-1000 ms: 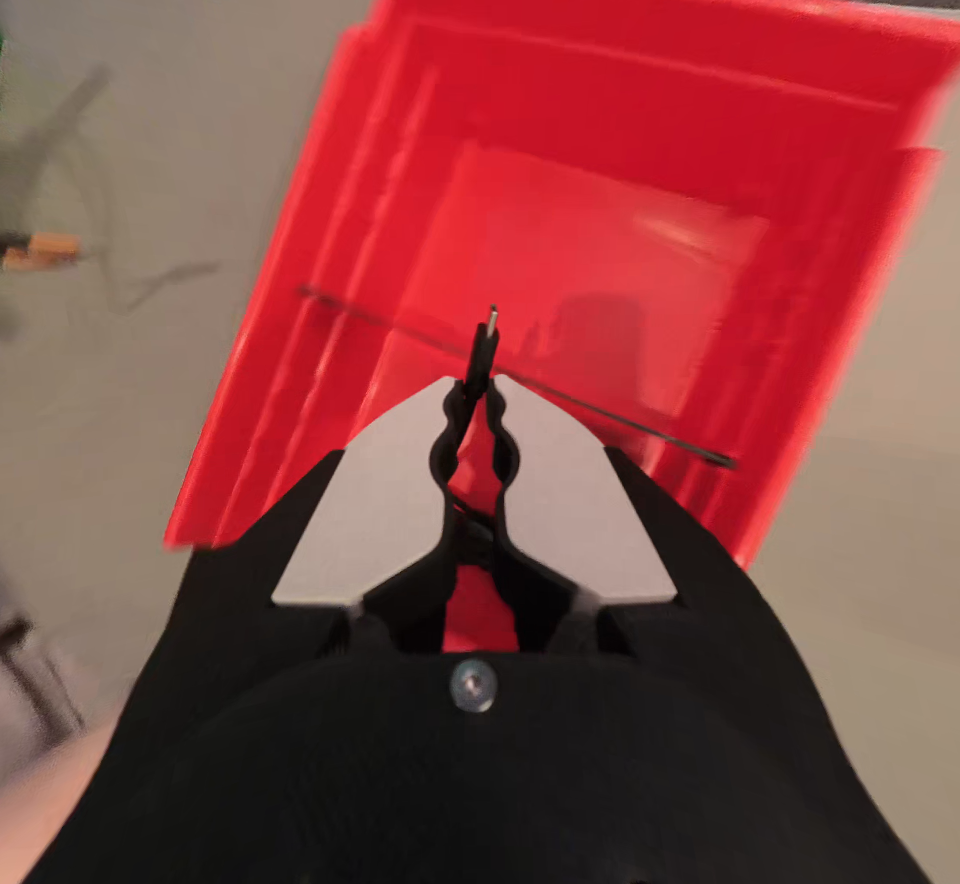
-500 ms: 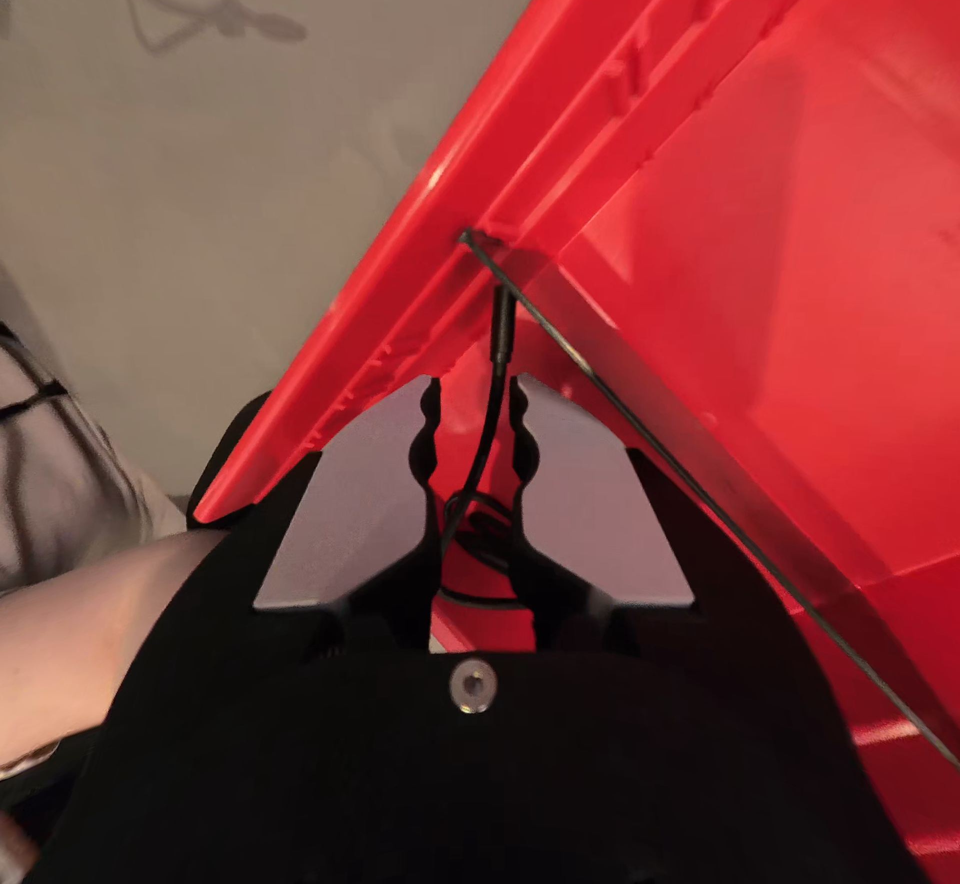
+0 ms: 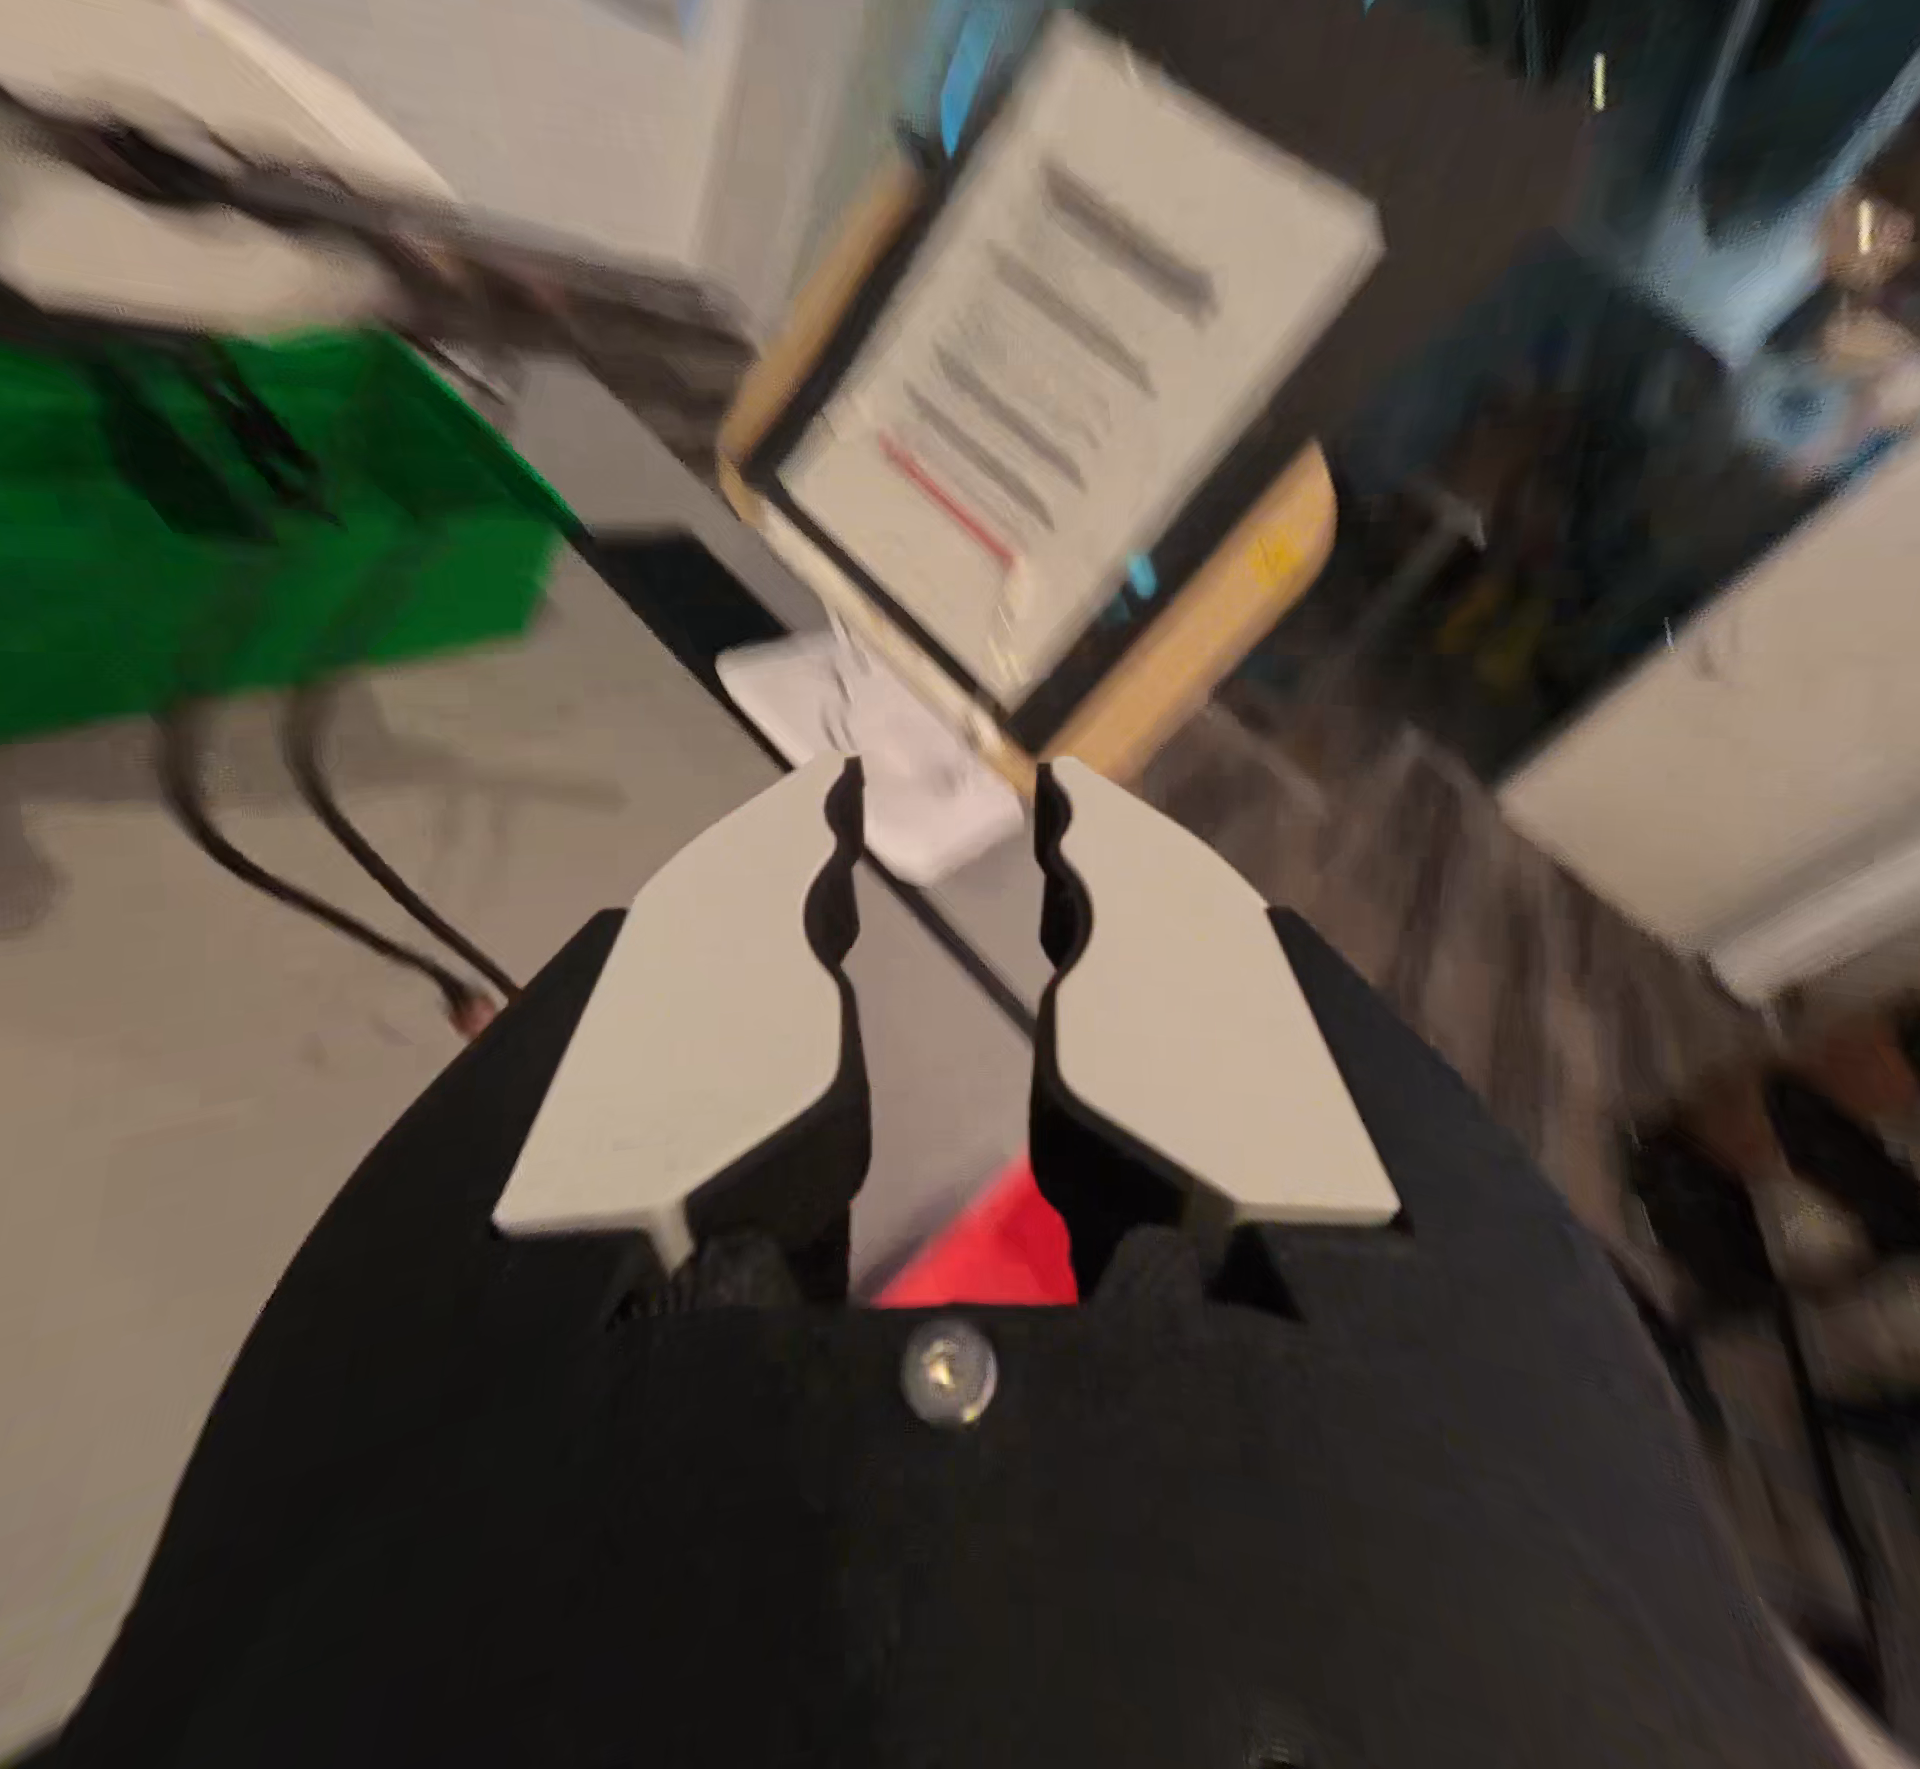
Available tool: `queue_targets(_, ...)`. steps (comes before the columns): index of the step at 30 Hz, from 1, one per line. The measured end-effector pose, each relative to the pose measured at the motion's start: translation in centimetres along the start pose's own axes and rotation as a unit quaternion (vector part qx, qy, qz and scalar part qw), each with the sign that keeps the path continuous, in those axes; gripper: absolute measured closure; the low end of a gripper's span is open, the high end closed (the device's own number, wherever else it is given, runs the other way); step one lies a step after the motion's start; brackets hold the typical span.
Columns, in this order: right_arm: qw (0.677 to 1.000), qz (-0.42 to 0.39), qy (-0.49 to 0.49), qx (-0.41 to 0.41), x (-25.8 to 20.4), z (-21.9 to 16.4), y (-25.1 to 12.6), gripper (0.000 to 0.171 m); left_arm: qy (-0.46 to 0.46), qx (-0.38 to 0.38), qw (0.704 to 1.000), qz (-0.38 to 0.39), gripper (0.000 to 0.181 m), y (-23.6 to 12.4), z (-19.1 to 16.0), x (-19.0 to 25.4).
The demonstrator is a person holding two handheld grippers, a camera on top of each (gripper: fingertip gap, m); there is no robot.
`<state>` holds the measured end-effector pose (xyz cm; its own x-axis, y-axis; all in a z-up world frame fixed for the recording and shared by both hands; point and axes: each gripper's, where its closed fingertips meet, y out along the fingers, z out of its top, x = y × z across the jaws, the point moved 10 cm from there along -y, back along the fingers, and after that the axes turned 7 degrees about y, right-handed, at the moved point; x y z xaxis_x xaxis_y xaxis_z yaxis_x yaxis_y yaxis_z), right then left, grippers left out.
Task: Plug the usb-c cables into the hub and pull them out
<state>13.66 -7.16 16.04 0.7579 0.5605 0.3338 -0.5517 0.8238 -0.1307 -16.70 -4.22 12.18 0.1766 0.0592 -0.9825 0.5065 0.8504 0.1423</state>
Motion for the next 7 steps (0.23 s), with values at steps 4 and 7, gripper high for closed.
queue_targets(4,0.987,0.114,-0.024,0.107,-6.9,3.6,3.5,0.142,0.023,0.018,0.999,0.035,0.172,0.0,1.0,0.5)
queue_targets(7,0.991,0.094,-0.052,0.085,-9.7,3.9,5.9,0.146,0.031,0.030,0.998,0.055,0.172,-0.2,1.6,0.7)
